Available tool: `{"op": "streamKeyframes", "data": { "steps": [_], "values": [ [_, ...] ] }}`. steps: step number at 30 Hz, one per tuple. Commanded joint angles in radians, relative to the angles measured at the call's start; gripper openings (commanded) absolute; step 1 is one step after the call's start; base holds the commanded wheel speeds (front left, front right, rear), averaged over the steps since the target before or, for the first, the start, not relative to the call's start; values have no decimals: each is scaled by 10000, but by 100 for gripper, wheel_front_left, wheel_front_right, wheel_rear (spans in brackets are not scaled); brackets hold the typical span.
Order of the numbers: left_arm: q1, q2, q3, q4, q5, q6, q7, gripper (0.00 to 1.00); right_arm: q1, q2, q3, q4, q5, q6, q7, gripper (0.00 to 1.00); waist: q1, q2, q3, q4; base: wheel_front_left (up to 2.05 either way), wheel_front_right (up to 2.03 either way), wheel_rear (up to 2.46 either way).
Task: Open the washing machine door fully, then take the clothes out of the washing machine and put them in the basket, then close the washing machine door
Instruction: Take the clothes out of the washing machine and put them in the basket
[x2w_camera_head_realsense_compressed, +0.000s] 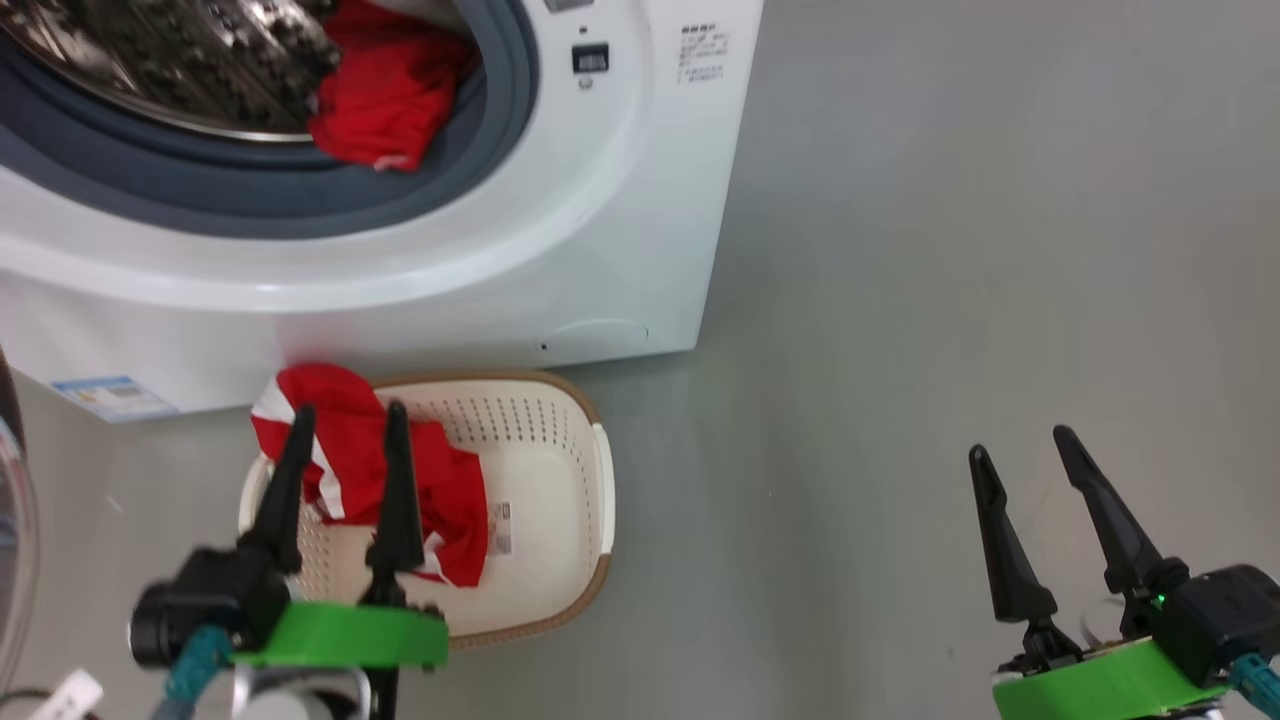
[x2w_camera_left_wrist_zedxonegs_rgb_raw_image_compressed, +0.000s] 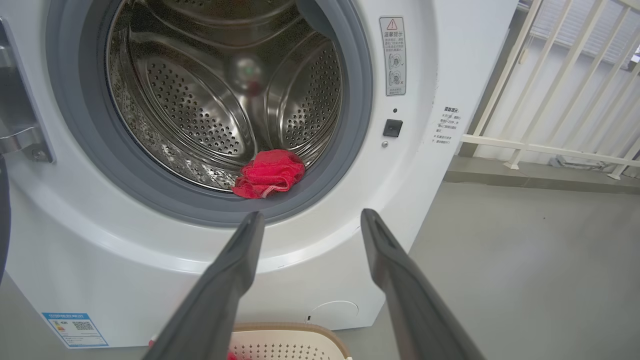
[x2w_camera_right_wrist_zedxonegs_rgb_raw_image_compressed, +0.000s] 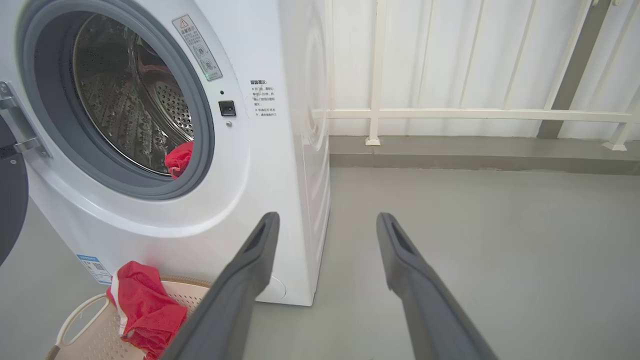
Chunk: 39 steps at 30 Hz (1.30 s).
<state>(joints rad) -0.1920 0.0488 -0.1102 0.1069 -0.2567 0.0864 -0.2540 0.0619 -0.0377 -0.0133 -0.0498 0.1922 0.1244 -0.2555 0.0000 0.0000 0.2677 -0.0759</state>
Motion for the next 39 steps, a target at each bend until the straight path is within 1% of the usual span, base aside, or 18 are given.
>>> {"op": "streamKeyframes", "data": {
  "steps": [1,8,17,20,25,32,37,39],
  "values": [
    [-516,130,318,-138,-48,-76,-67,100,-365,-125,256,-295,85,63,-63,100,0,0,747,33,0,0,0],
    [-2578,551,785,544,-298,-153,7,100,-913,-125,359,-313,187,63,-63,100,0,0,1793,-191,0,0,0],
    [-4398,1113,1272,1425,-712,-318,231,100,-1370,-125,455,-292,370,63,-63,100,0,0,2621,-515,0,0,0],
    [-5012,1403,1324,1693,-641,-329,281,100,-1482,-125,499,-303,381,63,-63,100,0,0,2865,-584,0,0,0],
    [-5781,1640,1416,2087,-709,-362,379,100,-1622,-125,518,-327,387,63,-63,100,0,0,3189,-637,0,0,0],
    [-7206,2102,1366,3008,-724,-594,560,100,-1852,-125,666,-319,325,63,-63,100,0,0,3711,-739,0,0,0],
    [-8128,2396,1248,3809,-598,-657,657,100,-1928,-125,744,-240,293,63,-63,100,0,0,3875,-850,0,0,0],
    [-8527,2477,1266,4159,-693,-754,771,100,-1953,-125,789,-213,287,63,-63,100,0,0,3914,-905,0,0,0]
  ]
}}
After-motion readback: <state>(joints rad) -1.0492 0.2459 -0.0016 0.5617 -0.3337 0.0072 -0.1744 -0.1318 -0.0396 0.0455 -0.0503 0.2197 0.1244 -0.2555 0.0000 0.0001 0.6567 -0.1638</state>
